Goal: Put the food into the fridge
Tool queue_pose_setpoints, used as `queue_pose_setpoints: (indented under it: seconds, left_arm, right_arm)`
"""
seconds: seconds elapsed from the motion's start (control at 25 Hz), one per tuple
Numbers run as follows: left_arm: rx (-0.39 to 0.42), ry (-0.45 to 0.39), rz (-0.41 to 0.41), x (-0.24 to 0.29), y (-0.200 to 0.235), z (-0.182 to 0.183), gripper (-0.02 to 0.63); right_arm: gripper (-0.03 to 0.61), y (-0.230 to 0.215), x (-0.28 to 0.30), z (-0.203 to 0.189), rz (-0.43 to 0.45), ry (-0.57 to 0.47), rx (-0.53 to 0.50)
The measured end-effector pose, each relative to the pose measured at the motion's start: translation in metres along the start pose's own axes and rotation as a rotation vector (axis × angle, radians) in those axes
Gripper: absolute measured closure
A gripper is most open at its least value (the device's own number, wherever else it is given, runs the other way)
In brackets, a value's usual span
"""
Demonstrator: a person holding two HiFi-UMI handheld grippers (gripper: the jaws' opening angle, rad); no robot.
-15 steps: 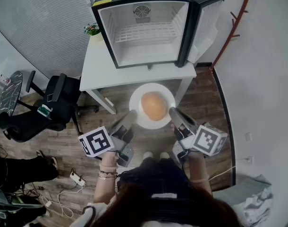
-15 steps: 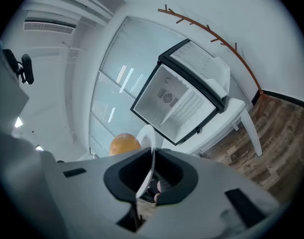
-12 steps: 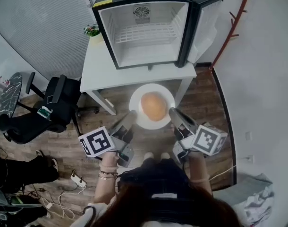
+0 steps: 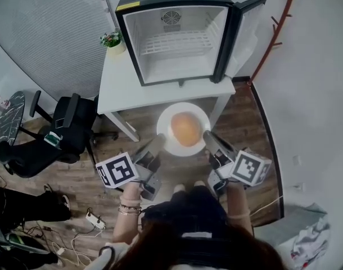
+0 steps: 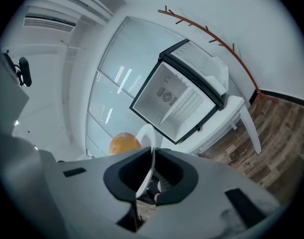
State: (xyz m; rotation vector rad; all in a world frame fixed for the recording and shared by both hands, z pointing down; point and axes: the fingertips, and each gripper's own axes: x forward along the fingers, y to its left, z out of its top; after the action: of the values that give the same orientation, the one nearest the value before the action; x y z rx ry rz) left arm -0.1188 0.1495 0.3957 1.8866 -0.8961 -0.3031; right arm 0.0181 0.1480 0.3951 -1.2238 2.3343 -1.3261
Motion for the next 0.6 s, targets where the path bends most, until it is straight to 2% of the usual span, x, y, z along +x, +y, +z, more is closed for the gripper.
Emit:
queue_pose_setpoints:
  seconds: [0.32, 0.6]
  left_arm:
    - [-0.003, 0.02, -0.003, 0.011, 0.005, 0.005, 0.584]
    - [0.013, 0.009, 0.008, 0.039, 0.011, 0.024, 0.584]
  right_arm:
    - [0.551, -0.006, 0.008, 0.005, -0.009, -0.019, 0.02]
    - [0.552, -0.021, 0.029, 0.03, -0.005, -0.018, 0.019]
